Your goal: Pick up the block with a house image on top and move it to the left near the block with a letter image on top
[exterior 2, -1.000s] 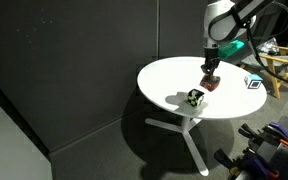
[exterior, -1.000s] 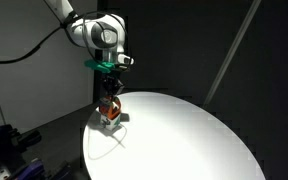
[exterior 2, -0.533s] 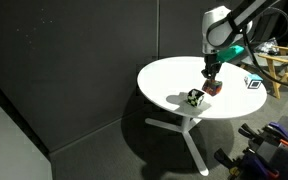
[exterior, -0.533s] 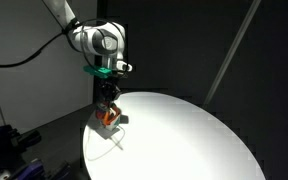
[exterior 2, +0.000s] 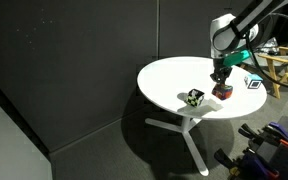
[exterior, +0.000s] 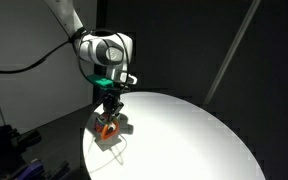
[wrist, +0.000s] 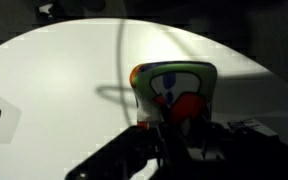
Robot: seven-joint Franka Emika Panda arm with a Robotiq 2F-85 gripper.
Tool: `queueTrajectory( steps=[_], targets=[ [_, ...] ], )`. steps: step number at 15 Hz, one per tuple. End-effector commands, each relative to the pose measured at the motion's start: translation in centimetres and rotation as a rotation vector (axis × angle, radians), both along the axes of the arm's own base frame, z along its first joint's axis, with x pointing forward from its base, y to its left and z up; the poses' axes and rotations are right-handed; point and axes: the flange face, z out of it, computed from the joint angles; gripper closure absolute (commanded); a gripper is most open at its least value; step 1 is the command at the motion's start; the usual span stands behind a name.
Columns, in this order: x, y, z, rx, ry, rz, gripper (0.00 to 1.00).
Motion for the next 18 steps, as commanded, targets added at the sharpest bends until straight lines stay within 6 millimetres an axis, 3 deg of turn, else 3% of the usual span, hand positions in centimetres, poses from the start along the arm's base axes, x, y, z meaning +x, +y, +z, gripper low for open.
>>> queueTrajectory(
  steps=[1, 9, 18],
  targets=[
    [-0.6, -1.3, -0.7, 0.033, 0.039, -0.184, 0.92],
    [-0.2, -2.4, -3.1, 0.076, 0.041, -0.482, 0.93],
    [0.3, -2.8, -4.1, 0.051, 0.028, -0.632, 0.93]
  ],
)
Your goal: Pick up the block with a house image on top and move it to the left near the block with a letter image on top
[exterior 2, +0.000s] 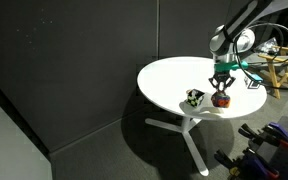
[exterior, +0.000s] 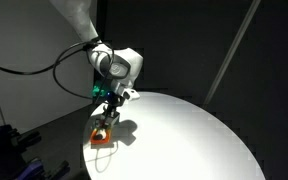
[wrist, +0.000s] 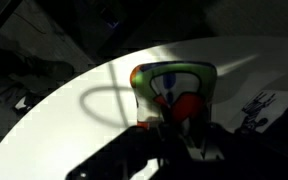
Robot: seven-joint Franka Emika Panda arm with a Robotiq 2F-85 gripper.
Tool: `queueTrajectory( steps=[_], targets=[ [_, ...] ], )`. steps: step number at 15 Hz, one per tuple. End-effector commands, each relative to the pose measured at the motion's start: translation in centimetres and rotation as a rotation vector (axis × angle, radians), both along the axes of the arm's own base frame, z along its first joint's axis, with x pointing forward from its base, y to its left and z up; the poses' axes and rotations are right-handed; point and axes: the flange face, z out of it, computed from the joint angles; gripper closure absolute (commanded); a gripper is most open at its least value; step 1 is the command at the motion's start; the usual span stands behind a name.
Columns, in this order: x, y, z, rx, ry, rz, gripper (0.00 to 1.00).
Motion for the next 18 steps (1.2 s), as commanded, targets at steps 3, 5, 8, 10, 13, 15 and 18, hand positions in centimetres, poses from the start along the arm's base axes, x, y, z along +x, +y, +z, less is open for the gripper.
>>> queueTrajectory(
  steps=[3, 5, 8, 10, 13, 15, 18],
  targets=[
    [0.84, -0.33, -0.18, -0.012, -0.009, -0.072, 0.64],
    [0.93, -0.31, -0.39, -0.015, -0.001, -0.069, 0.46],
    [1.03, -0.22, -0.68, -0.019, 0.003, -0.068, 0.21],
    [1.01, -0.17, -0.77, -0.019, 0.005, -0.061, 0.06],
    [0.93, -0.10, -0.59, -0.019, 0.004, -0.034, 0.00],
    [0.69, 0.07, -0.26, -0.019, -0.005, 0.021, 0.00],
    [0.48, 0.18, 0.20, -0.037, -0.022, 0.144, 0.00]
  ],
)
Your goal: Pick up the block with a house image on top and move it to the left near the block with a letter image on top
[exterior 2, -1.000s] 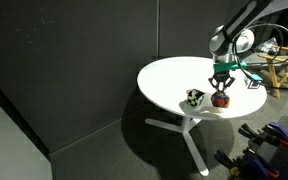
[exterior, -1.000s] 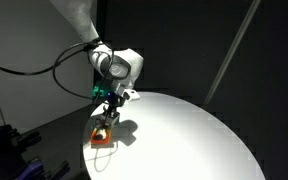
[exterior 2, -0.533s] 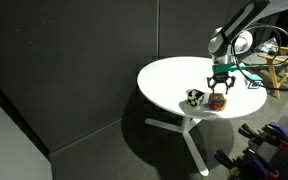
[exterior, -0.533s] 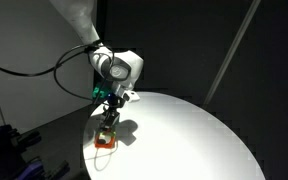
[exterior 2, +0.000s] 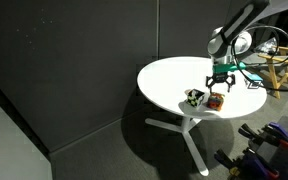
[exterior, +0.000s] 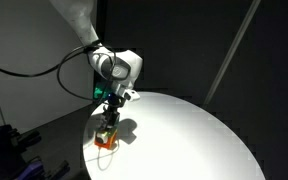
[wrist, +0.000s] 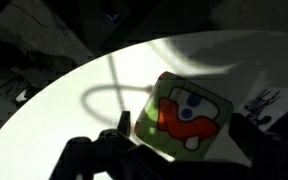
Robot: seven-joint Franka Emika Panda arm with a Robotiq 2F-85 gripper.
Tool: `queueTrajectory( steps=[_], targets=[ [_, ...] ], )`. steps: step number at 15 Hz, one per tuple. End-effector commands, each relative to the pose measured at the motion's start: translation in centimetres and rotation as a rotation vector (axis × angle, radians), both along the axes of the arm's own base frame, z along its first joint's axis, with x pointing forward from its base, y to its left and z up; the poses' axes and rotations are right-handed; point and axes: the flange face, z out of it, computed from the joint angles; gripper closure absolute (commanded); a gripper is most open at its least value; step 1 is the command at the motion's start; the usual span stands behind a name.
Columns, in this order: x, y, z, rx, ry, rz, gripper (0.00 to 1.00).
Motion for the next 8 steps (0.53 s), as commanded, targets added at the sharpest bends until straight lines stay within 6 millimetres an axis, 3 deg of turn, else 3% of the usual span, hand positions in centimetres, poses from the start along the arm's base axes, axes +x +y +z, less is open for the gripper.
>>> queueTrajectory(
  steps=[1, 8],
  targets=[
    [-0.3, 0.0, 1.3, -0.030, -0.035, 0.160, 0.00],
    [-1.1, -0.1, 2.7, -0.069, -0.111, 0.489, 0.00]
  ],
)
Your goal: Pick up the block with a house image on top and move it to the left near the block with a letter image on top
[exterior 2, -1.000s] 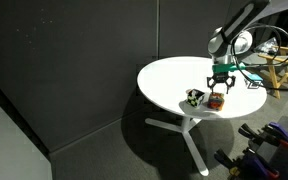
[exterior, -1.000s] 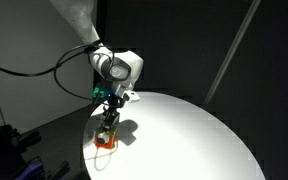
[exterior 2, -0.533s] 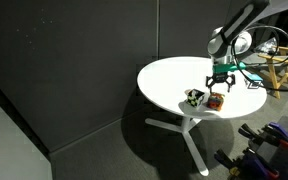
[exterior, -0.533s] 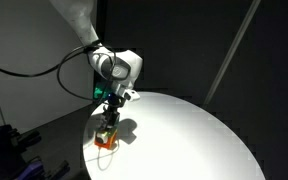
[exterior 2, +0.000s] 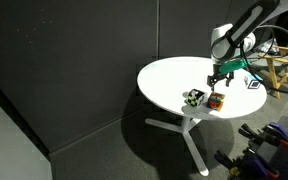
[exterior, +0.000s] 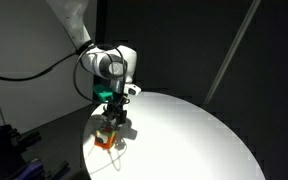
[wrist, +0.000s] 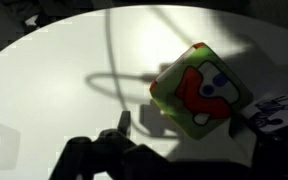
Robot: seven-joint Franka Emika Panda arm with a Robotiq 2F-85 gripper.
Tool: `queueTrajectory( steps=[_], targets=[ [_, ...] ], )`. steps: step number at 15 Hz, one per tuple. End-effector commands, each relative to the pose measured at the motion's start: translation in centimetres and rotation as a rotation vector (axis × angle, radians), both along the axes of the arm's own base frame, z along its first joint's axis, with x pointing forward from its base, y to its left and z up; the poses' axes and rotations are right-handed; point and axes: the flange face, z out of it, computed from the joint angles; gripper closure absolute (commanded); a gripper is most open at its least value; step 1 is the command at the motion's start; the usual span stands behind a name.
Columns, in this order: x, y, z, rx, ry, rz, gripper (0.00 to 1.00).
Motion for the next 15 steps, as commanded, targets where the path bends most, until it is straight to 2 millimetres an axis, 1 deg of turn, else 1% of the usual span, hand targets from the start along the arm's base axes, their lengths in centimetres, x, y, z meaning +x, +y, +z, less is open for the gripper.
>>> queueTrajectory(
  steps=[1, 5, 8, 12, 13, 15],
  targets=[
    [-1.4, 0.0, 1.8, 0.011, -0.035, 0.151, 0.00],
    [-2.6, 0.1, 3.4, 0.052, -0.060, 0.291, 0.00],
    [-3.4, 0.5, 5.0, 0.075, -0.084, 0.362, 0.00],
    [-4.6, 1.5, 7.3, 0.091, -0.149, 0.430, 0.00],
    [-5.2, 1.5, 8.3, 0.103, -0.163, 0.442, 0.00],
    [-5.9, 1.9, 9.7, 0.140, -0.192, 0.460, 0.00]
  ],
)
